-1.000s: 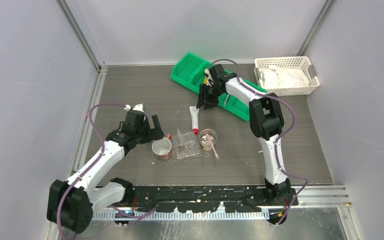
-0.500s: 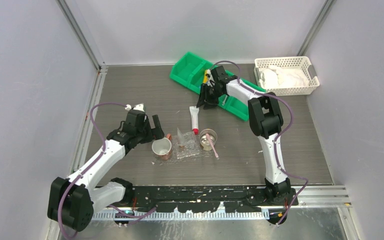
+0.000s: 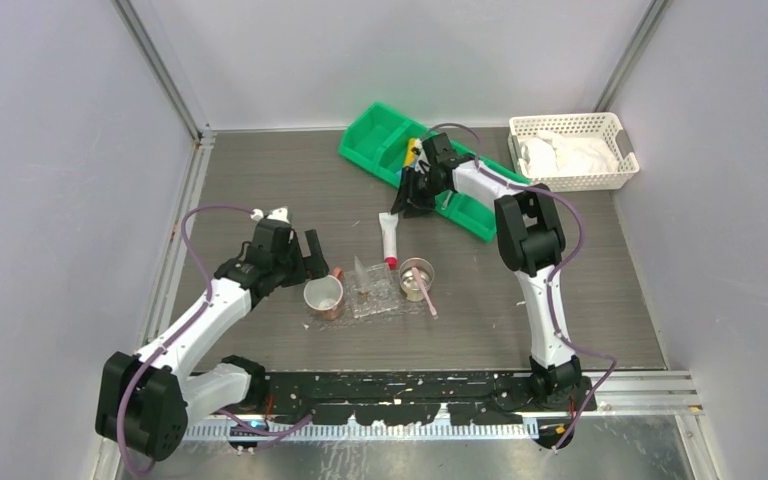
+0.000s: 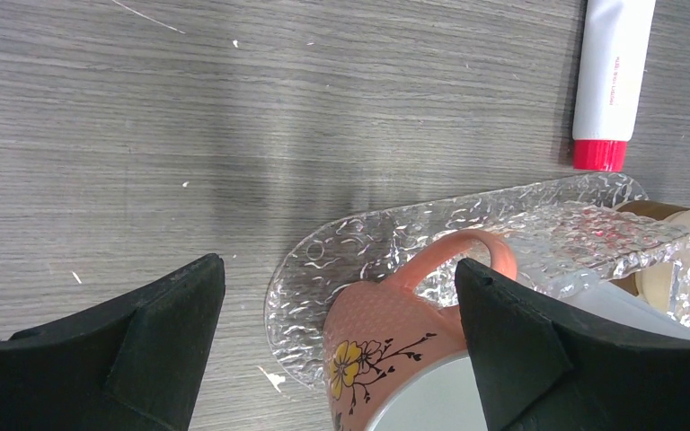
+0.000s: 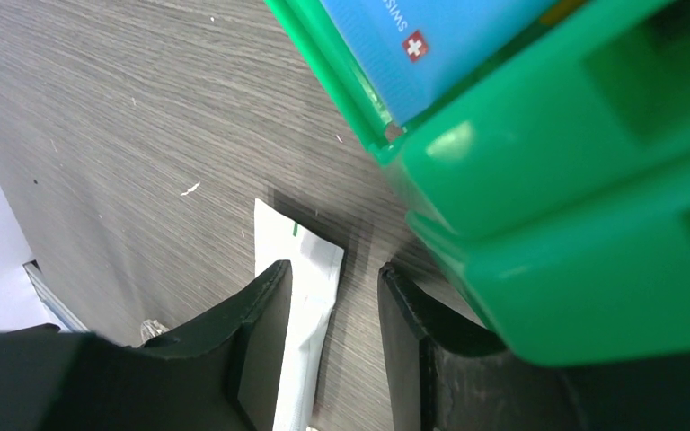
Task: Prepare toiletry sets of a toothbrush and toothpaste on the tray
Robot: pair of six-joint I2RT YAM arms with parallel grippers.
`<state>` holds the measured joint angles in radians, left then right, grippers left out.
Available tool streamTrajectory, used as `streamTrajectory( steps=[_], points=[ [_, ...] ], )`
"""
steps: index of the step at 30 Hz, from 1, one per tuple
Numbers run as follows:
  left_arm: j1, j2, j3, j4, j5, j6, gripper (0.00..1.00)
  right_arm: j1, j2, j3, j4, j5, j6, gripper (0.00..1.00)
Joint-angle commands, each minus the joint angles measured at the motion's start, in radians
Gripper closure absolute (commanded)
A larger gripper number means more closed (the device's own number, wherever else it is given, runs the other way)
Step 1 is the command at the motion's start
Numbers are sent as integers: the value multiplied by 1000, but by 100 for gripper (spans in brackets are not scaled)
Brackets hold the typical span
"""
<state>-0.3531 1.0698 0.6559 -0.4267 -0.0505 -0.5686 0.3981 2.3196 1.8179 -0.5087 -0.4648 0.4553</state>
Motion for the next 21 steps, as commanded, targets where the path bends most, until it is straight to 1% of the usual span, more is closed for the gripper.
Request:
streamTrajectory(
  steps=[1, 6, 14, 16, 19, 21],
  points=[
    [3, 6, 2, 13, 10, 9, 0, 14, 22, 6, 42, -24, 0, 54],
    [3, 8, 5, 13, 9, 9, 0, 33, 31, 31, 18, -11, -21, 55],
    [2, 9, 5, 15, 7, 13, 0, 69, 31, 54, -26, 86, -73, 55],
    [3, 11, 5, 15, 7, 13, 0, 72, 36, 56, -27, 90, -74, 56],
    [2, 9, 2, 17, 7, 12, 0, 73, 36, 51, -17, 89, -66, 60],
    [3, 7, 1, 16, 5, 13, 0, 73, 37, 46, -13, 84, -64, 64]
  ],
)
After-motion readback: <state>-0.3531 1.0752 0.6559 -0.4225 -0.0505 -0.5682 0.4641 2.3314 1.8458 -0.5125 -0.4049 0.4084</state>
